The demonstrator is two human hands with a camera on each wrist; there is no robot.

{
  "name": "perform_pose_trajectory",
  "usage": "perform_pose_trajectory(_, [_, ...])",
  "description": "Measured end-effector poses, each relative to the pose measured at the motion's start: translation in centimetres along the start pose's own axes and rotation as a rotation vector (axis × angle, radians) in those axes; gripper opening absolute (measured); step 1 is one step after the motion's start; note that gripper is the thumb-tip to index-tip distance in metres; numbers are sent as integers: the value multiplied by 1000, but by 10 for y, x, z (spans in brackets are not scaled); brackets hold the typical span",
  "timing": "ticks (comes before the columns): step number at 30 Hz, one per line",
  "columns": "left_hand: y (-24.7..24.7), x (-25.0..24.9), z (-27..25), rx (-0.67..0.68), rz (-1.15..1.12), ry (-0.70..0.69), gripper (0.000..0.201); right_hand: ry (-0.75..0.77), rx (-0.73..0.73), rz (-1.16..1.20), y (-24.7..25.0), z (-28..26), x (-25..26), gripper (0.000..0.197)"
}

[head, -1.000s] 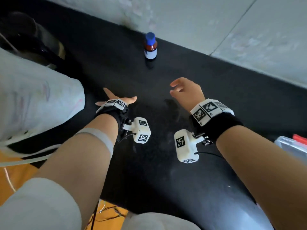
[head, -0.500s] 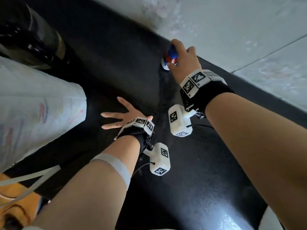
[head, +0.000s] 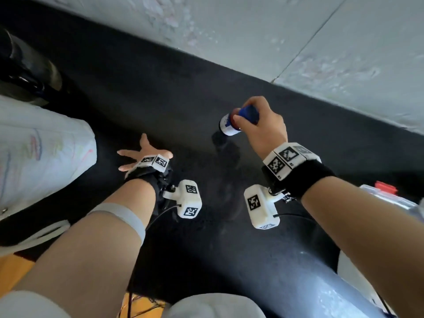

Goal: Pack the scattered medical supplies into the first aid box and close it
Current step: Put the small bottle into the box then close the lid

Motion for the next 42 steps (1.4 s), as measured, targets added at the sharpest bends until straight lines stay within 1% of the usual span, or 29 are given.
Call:
perform_pose_trajectory(3, [2, 13, -26, -37, -148, -41, 87, -27, -39, 29, 35, -30, -31, 28])
perform_pose_trajectory(5, [-12, 12, -54, 15, -266, -144, 76, -55, -75, 84, 55, -51, -53, 28])
perform_pose_trajectory(6, [-24, 8, -73, 75, -304, -214, 68, -70, -98, 114, 65, -62, -64, 29])
perform_pose_trajectory(8, [-57, -2, -114, 252, -333, -338, 50, -106, -138, 163, 84, -82, -88, 29])
perform_pose_trajectory(10, [-96, -9, -163, 459, -328, -399, 40, -141, -172, 193, 103, -103, -114, 28])
perform_pose_trajectory(11, [-114, -11, -187, 531, -316, -425, 39, -147, -192, 204, 113, -113, -127, 28])
perform_pose_trajectory(13, [-149, -15, -231, 606, -278, -475, 38, -156, -241, 201, 134, -133, -156, 28])
perform_pose_trajectory(15, [-185, -14, -266, 644, -244, -514, 37, -174, -306, 177, 157, -153, -189, 29])
perform_pose_trajectory(18, [-235, -7, -307, 654, -212, -553, 33, -217, -383, 182, 194, -180, -244, 31])
perform_pose_trajectory(20, [-263, 1, -327, 620, -178, -570, 32, -227, -392, 175, 217, -197, -280, 32])
perform_pose_trajectory(22, [-287, 10, -340, 556, -146, -565, 35, -235, -395, 145, 237, -214, -314, 31])
perform_pose_trajectory(24, [-306, 19, -347, 514, -136, -527, 41, -249, -403, 147, 249, -230, -346, 30])
perform_pose_trajectory(26, [-323, 30, -352, 523, -129, -466, 49, -273, -386, 147, 251, -243, -372, 29])
perform_pose_trajectory(28, [-333, 40, -357, 534, -145, -428, 48, -279, -357, 154, 247, -253, -391, 28])
perform_pose_trajectory(30, [-336, 49, -361, 529, -200, -412, 38, -272, -327, 164, 241, -260, -402, 25])
perform_pose_trajectory(32, [-337, 55, -367, 556, -255, -405, 28, -262, -290, 157, 233, -263, -408, 26])
perform_pose_trajectory(34, [-339, 57, -372, 567, -269, -427, 23, -250, -217, 113, 222, -262, -411, 26])
perform_pose_trajectory(38, [-341, 60, -373, 565, -224, -452, 28, -256, -83, -11, 199, -258, -414, 29])
perform_pose_trajectory(42, [-339, 60, -371, 580, -210, -446, 29, -238, -30, -49, 186, -250, -415, 29])
Point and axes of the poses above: each hand's wrist, its own z-axis towards the middle knuckle, its own y-axis out of the back of the hand, x = y × z, the point moved 6 cm from there along z, towards the middle knuckle, and after that the axes turned 5 degrees about -z, right-handed, at the moved point
